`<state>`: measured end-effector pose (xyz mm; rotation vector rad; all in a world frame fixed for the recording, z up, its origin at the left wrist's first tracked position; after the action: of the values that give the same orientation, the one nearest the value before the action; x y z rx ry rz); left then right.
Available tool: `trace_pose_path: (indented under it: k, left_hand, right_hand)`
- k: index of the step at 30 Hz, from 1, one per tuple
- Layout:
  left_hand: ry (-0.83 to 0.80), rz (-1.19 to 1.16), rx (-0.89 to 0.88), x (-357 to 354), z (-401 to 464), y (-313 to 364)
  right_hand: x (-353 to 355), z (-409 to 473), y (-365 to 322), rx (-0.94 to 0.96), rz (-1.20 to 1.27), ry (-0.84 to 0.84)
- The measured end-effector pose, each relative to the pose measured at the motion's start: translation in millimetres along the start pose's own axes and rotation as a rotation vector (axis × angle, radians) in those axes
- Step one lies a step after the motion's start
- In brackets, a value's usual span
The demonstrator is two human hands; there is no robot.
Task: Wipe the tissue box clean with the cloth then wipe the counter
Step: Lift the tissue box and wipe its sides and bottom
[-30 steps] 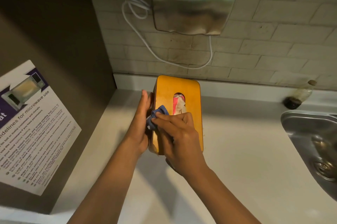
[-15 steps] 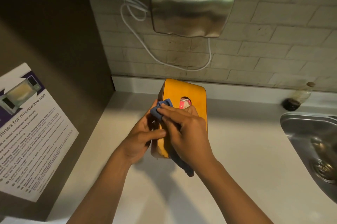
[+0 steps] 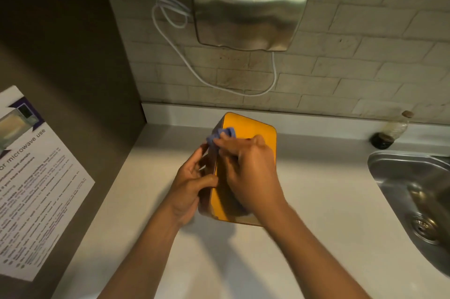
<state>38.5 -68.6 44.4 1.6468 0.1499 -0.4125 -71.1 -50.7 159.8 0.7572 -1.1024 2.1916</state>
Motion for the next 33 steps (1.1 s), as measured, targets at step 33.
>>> trace_pose_path:
  k: [33]
  left_hand:
    - [0.162,0.063,-0.054,6.9,3.4,8.7]
  right_hand:
    - [-12.5,18.4,5.3,-0.016,-0.076,0.025]
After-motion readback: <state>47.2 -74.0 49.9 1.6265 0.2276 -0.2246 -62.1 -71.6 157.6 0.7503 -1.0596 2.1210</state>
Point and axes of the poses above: each hand's wrist, its own z-axis towards the middle knuckle, its own x-axis out of the back of the hand, y = z × x, the point moved 8 cm from there along z, towards the middle knuckle, and after that the axes turned 2 degrees about z, right-handed, at the moved point
